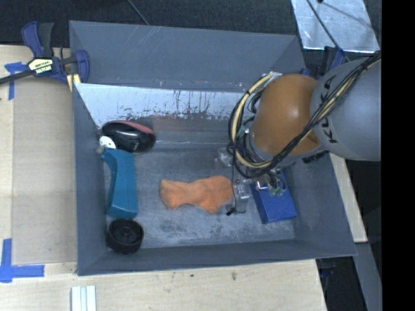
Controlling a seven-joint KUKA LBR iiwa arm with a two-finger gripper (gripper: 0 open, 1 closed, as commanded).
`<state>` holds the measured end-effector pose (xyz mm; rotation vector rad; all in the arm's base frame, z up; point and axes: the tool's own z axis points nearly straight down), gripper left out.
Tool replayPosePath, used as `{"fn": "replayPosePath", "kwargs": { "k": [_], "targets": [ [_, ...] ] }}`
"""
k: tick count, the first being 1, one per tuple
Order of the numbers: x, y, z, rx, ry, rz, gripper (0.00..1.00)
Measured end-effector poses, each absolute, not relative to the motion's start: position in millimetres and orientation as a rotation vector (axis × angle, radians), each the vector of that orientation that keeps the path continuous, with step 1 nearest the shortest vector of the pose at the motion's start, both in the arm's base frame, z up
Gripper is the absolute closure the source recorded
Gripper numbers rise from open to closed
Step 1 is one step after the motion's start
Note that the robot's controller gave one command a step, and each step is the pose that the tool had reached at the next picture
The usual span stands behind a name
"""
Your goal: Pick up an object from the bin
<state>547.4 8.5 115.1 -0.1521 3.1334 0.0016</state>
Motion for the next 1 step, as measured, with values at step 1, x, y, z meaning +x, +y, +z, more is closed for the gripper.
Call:
{"fn": "replayPosePath", "kwargs": {
  "k": [1],
  "targets": [
    [574.5,32.3,71.5,-0.201,3.129,0.001,1.0]
  ]
}}
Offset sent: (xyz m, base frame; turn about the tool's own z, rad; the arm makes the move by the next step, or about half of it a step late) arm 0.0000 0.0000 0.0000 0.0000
